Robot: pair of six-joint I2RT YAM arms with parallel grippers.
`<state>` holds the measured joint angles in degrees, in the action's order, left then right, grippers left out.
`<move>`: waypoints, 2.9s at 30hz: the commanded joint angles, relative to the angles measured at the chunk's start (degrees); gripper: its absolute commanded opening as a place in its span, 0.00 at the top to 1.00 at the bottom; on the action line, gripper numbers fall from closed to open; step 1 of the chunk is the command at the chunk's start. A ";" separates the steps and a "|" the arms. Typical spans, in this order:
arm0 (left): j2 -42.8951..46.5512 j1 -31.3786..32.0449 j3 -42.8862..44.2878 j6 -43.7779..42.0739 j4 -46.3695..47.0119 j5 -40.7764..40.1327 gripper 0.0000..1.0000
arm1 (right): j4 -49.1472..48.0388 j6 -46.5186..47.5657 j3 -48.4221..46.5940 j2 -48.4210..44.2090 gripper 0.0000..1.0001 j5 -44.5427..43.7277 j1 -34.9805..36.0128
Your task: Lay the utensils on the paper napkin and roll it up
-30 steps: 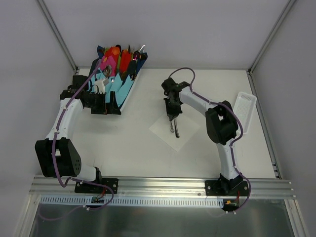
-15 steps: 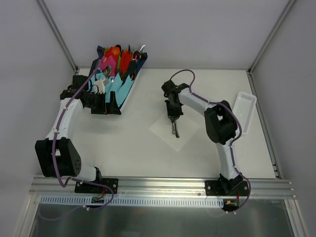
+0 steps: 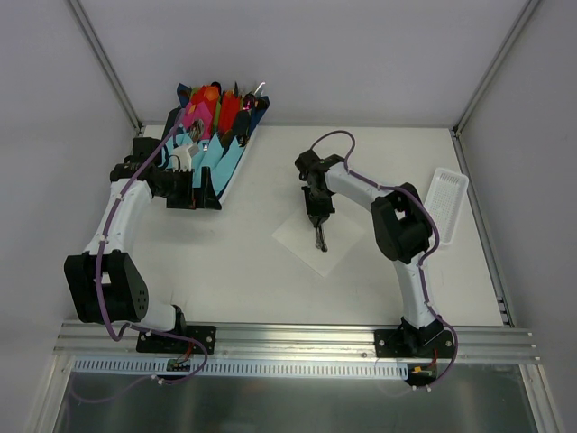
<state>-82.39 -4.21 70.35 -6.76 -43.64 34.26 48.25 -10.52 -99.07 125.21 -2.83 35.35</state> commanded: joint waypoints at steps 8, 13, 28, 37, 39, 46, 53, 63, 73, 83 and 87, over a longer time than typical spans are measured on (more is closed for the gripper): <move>0.21 -0.45 -0.21 0.00 -0.75 1.07 0.01 | 0.79 -1.43 0.01 -2.25 0.82 -0.86 0.42; 0.47 -0.54 0.05 0.00 -0.83 0.98 0.01 | 0.79 -1.96 -0.86 -3.92 0.80 0.54 0.68; 2.14 -0.28 0.06 -2.63 -0.84 5.35 0.01 | 0.18 -0.56 1.39 -16.65 0.83 0.63 -4.58; 3.11 8.50 -1.18 -11.77 0.39 9.16 0.19 | -12.11 1.56 25.05 -24.13 0.96 7.83 -15.40; 3.20 13.07 -1.44 -13.36 1.71 7.58 0.23 | -14.05 0.34 27.16 -23.87 0.97 9.94 -15.40; 6.45 25.89 -7.32 -16.61 12.16 -0.59 0.39 | -25.47 -7.04 35.95 -22.47 0.99 15.31 -15.05; 8.56 43.46 -16.46 -20.92 25.24 -12.35 0.51 | -26.71 -10.91 39.73 -20.79 1.00 14.17 -12.59; 4.61 60.00 -24.72 -30.13 39.49 -16.86 0.57 | -27.69 -12.33 43.09 -30.01 0.93 15.83 -12.24; 0.04 64.15 -29.21 -41.22 47.15 -16.77 0.62 | -19.16 -9.52 35.35 -40.39 0.78 18.12 -12.41; -6.38 64.24 -29.48 -47.64 52.16 -15.45 0.69 | -18.19 -8.02 40.61 -46.90 0.76 18.21 -14.69; -8.22 64.68 -29.74 -49.91 53.39 -15.45 0.69 | -18.19 -7.50 41.93 -47.77 0.76 18.47 -15.57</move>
<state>-89.80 59.59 41.19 -52.84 6.50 17.37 28.77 -19.31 -57.82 79.66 14.55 20.51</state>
